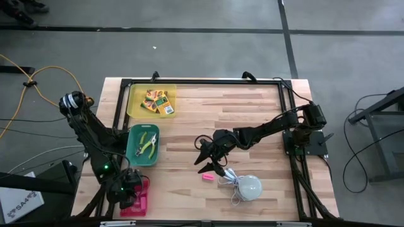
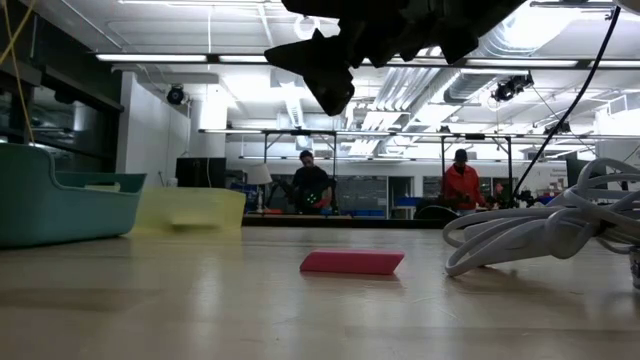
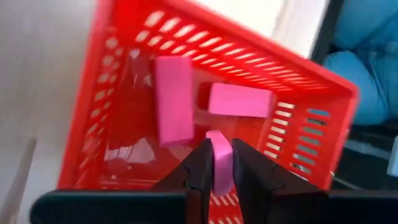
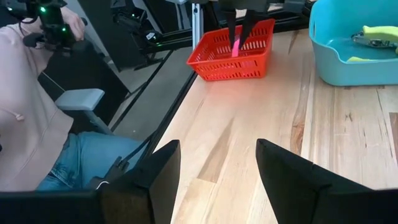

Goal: Pick & Place School Supplies
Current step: Put the top pink eraser into the red basket

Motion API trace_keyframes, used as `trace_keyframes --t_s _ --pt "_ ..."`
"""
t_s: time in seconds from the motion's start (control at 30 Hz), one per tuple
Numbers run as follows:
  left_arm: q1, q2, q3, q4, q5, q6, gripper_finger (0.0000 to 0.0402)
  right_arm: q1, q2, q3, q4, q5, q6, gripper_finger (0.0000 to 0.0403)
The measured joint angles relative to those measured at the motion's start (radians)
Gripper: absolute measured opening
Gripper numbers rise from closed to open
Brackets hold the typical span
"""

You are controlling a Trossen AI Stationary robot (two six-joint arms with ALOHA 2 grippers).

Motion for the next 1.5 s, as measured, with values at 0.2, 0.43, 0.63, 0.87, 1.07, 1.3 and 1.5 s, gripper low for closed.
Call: trace_keyframes --t_s 0.2,0.43,0.63,0.87,1.07,1.3,1.5 --pt "-0.004 0.000 -0.015 0.006 0.016 -0.068 0.0069 0.000 0.000 0.000 -0.015 0.000 0.000 0.0199" --pt "-0.001 0.000 -0.015 0.023 0.016 -0.071 0.0071 0.000 0.000 0.000 -0.014 0.000 0.000 0.0199" --pt "-0.001 0.000 -0.015 0.024 0.010 -0.071 0.0072 0.000 0.000 0.000 -0.016 0.000 0.000 0.0199" --pt "-0.002 0.000 -0.015 0.023 -0.033 -0.071 0.0072 0.001 0.000 0.000 -0.020 0.000 0.025 0.0199" --pt "-0.002 0.000 -0.015 0.004 -0.037 -0.071 0.0108 0.002 0.000 0.000 -0.020 0.000 0.025 0.0199" --pt "-0.002 0.000 -0.015 0.007 -0.036 -0.021 0.0163 0.002 0.000 0.000 -0.020 0.000 0.023 0.0199" --pt "-0.002 0.000 -0.015 0.012 -0.037 0.140 0.0165 0.002 0.000 0.000 -0.020 0.002 0.018 0.0199"
